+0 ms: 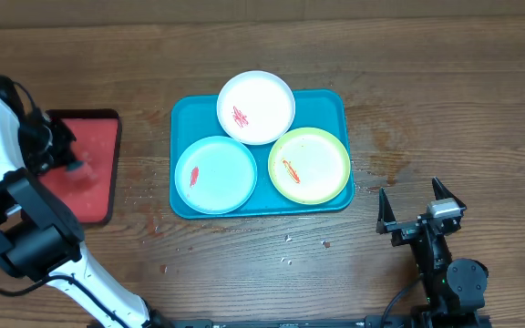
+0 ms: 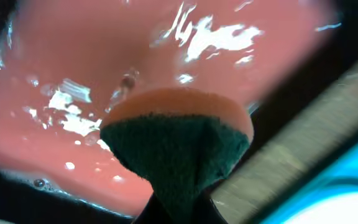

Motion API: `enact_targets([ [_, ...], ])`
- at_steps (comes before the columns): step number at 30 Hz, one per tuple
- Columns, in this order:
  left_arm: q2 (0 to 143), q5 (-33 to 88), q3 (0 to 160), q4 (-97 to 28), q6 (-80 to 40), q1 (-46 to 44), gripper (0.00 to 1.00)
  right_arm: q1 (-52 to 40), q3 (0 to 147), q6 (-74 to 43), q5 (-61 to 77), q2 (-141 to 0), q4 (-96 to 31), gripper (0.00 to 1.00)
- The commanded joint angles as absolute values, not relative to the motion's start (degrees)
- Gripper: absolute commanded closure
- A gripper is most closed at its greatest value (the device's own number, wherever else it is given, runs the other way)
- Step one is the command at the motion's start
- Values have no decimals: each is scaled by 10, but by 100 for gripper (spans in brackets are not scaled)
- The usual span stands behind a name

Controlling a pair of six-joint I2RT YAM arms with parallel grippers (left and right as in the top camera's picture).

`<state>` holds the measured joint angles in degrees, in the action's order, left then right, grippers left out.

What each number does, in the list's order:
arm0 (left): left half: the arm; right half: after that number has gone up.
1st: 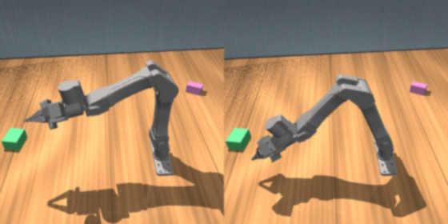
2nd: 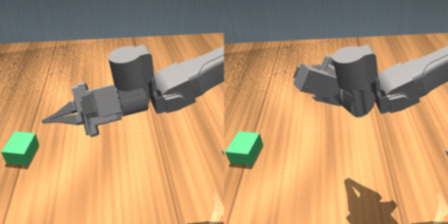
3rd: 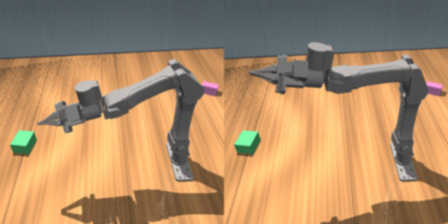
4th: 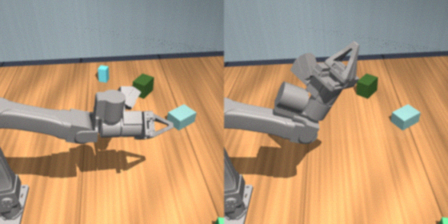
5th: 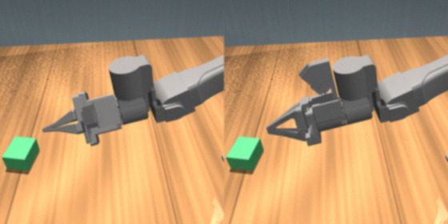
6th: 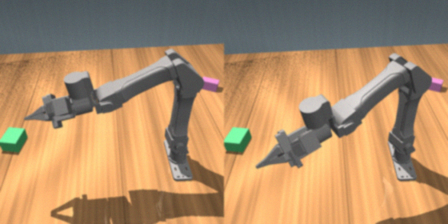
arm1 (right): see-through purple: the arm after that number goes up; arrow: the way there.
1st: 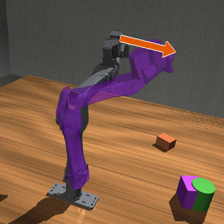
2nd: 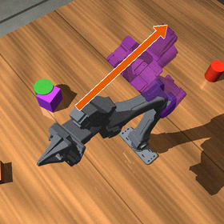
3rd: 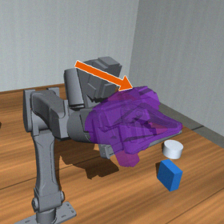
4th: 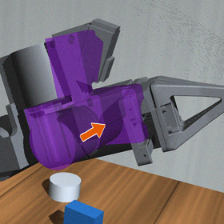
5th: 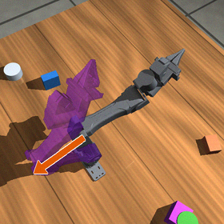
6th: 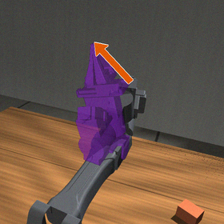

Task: Clean dirty plates on tray and stack at the side
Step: 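Lift the sponge with the left gripper and carry it to the light-blue plate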

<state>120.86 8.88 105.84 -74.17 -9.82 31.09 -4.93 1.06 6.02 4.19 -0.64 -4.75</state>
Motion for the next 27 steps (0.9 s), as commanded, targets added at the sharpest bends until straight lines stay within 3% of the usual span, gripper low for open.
enact_targets([
  [1, 1134, 183, 1153, -767, -83, 300, 96, -52, 4, 58, 39, -2, -45, 0],
  [6, 1062, 227, 1168, -793, -83, 257, 96, -52, 4, 58, 39, -2, -45, 0],
  [14, 1067, 197, 1112, -845, -83, 85, 96, -52, 4, 58, 39, -2, -45, 0],
  [21, 1082, 193, 952, -741, -138, -60, 96, -52, 4, 58, 39, -2, -45, 0],
  [27, 1083, 96, 837, -625, -243, -146, 96, -52, 4, 58, 39, -2, -45, 0],
])
